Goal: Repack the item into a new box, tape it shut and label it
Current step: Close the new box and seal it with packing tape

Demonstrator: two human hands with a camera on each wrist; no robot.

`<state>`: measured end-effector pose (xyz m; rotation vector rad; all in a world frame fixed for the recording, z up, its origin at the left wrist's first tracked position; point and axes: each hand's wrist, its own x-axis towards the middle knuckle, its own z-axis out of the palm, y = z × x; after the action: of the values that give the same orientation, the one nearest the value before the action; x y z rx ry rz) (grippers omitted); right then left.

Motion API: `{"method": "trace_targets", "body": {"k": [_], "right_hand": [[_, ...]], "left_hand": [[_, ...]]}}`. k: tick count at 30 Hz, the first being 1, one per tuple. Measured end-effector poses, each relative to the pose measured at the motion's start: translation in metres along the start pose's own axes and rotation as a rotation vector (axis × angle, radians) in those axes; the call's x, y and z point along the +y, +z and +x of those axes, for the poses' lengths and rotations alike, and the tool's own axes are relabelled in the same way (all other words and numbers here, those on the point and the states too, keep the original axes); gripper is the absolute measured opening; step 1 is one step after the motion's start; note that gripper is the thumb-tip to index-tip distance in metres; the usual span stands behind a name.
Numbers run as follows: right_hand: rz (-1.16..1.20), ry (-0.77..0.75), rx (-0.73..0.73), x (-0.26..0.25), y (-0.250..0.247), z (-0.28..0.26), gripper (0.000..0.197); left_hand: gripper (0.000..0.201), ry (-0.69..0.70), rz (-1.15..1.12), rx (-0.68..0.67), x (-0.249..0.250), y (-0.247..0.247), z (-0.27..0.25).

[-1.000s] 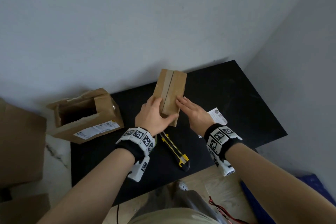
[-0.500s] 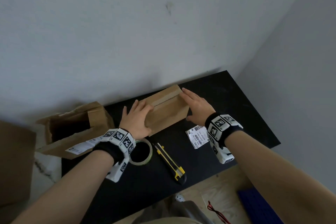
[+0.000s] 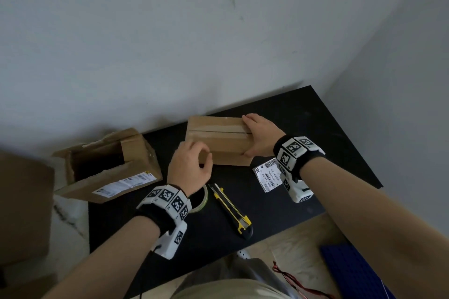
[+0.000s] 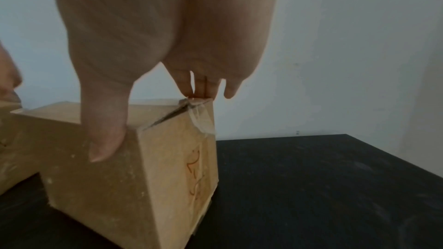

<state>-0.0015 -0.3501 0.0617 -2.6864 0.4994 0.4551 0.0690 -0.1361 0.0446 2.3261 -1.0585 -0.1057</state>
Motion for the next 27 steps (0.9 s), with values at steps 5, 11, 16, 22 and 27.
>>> {"method": "trace_targets", "body": {"k": [5,11,16,22,27], "right_hand": [[0.01,0.101,0.07,-0.007,0.011,-0.005,0.111],[0.255,0.195,0.145,-0.013,0.024,-0.013,0.077],[0.614,0.265,0.144,-0.013,0.032,-0.026,0.055],[0.802,0.265,0.207,-0.008,0.048,-0.042,0.045],[0.837,0.28,0.257,-0.004,0.059,-0.05,0.047]], "left_hand": [[0.03,-0.382,-0.285,-0.202,0.012,0.012,-0.004],[0.045,-0.654,-0.711,-0.208,0.02,0.009,-0.001],[0.059,-0.61,-0.805,-0.225,0.023,0.001,-0.002],[0.068,-0.611,-0.855,-0.264,0.022,0.005,0.0],[0.068,-0.582,-0.839,-0.32,0.024,0.007,0.008]]}}
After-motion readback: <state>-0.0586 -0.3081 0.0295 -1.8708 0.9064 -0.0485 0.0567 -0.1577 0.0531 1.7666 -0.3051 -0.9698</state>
